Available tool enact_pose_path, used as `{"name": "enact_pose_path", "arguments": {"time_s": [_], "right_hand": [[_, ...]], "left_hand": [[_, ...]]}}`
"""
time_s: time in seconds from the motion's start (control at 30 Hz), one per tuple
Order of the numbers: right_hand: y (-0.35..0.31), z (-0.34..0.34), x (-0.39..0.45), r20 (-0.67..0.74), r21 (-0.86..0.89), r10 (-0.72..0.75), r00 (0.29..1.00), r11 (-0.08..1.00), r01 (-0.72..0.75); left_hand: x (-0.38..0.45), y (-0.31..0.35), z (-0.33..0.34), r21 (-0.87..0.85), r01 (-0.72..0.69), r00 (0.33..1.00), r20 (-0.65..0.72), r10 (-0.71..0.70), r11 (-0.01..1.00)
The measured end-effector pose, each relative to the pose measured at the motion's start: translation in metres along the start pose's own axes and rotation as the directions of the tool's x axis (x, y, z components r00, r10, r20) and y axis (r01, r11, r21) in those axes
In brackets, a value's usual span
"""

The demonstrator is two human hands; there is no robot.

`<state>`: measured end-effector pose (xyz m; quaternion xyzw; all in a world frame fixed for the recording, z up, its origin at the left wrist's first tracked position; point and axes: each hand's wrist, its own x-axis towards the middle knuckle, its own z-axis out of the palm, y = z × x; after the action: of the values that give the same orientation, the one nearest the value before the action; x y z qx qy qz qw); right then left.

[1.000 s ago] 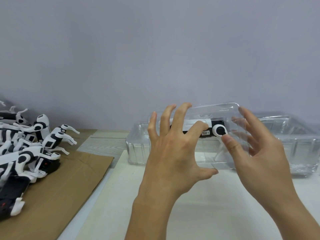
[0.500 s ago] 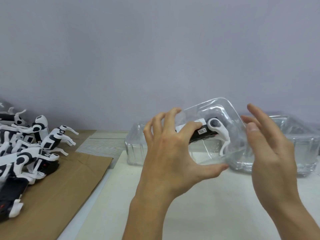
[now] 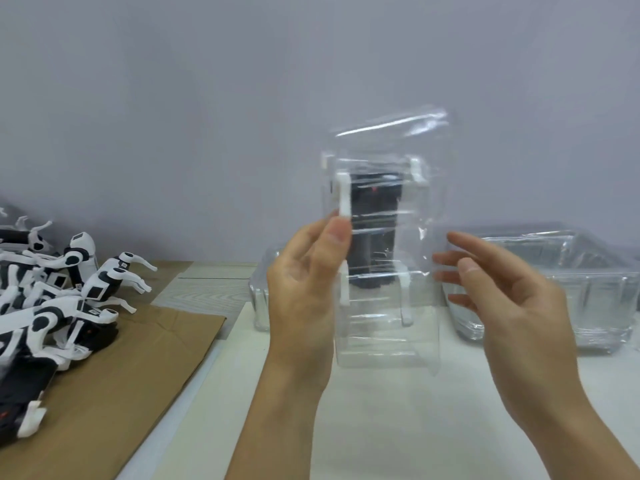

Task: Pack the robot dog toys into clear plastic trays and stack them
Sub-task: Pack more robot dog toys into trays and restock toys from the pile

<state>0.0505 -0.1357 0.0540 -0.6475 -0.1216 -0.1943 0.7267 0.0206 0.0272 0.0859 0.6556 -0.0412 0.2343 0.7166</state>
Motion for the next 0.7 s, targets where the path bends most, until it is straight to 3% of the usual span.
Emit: {"name": "enact_pose_path", "arguments": {"time_s": [0.1, 0.27, 0.43, 0.57, 0.7], "right_hand": [[-0.003, 0.007, -0.003, 0.079, -0.083, -0.059, 0.995, 0.994, 0.066], [-0.010, 0.014, -0.007, 0.170, -0.327, -0.191, 0.967, 0.915, 0.238], [-0.013, 0.019, -0.009, 0.210, -0.419, -0.290, 0.934, 0.836, 0.354], [-0.017, 0.024, -0.010, 0.246, -0.373, -0.372, 0.895, 0.816, 0.442], [-0.021, 0.025, -0.010, 0.247, -0.346, -0.397, 0.884, 0.816, 0.463]], "left_hand": [[-0.001, -0.005, -0.002, -0.270, 0.167, 0.986, 0.032, -0.164, 0.948], [-0.002, -0.011, -0.007, -0.579, 0.319, 0.940, 0.095, -0.327, 0.750], [0.001, -0.023, -0.011, -0.635, 0.396, 0.897, 0.114, -0.427, 0.663], [0.000, -0.028, -0.014, -0.661, 0.406, 0.881, 0.099, -0.463, 0.631], [0.000, -0.029, -0.017, -0.642, 0.383, 0.894, 0.076, -0.441, 0.664]]}}
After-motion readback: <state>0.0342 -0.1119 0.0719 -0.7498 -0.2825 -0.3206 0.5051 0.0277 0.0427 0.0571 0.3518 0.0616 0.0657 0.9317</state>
